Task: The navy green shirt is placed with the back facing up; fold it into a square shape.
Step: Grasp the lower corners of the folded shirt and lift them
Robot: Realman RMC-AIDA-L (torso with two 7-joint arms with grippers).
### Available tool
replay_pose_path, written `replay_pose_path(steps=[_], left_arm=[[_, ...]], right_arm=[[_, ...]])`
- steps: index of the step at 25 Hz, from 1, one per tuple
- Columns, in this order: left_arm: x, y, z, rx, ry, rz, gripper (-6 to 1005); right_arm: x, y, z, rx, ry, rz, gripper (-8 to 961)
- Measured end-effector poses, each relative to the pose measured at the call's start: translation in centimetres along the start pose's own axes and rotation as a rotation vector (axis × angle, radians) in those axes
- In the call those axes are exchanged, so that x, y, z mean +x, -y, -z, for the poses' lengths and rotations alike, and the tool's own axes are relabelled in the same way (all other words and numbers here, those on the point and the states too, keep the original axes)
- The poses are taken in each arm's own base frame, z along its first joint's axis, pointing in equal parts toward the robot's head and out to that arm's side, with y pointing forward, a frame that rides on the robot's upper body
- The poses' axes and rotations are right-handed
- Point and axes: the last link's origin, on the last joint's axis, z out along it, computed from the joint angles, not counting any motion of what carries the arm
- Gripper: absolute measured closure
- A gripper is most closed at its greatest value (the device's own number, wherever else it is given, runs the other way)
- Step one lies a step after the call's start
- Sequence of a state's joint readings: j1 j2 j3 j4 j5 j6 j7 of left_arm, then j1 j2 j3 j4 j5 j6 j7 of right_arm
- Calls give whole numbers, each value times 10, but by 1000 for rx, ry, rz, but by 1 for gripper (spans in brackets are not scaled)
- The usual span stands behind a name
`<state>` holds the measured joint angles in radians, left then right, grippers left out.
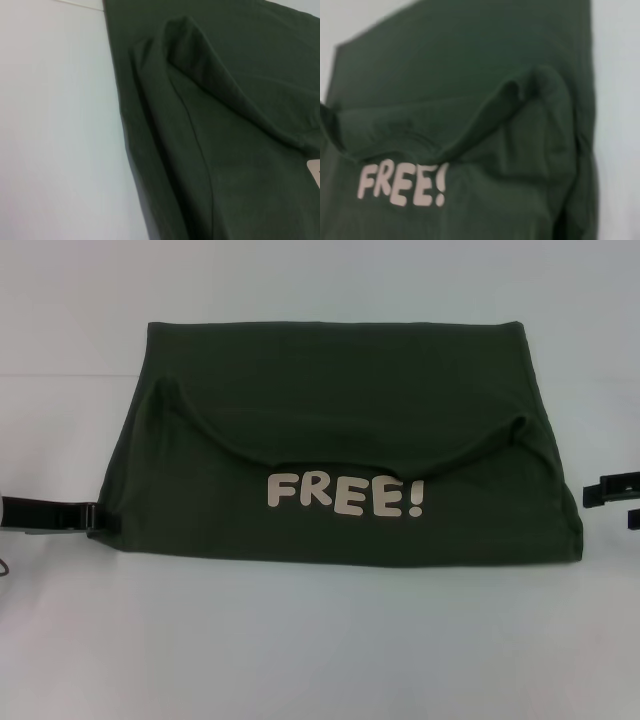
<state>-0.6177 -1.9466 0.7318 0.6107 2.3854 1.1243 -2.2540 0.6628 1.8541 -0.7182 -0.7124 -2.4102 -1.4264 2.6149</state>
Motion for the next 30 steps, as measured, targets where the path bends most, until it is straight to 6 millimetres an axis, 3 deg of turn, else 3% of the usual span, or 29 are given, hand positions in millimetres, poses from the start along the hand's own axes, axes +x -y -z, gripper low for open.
replay_pose_path(steps=[4, 11, 30], left_arm=[[0, -1, 0, -6, 3, -1, 984], [3, -3, 0, -9, 3, -8, 983], [5, -1, 1, -1, -9, -4, 984]], right_arm=[[-13, -13, -6, 63, -40, 26, 30], [-11, -26, -46, 129, -93, 75, 38], [3, -39, -77, 110, -72, 81, 58]])
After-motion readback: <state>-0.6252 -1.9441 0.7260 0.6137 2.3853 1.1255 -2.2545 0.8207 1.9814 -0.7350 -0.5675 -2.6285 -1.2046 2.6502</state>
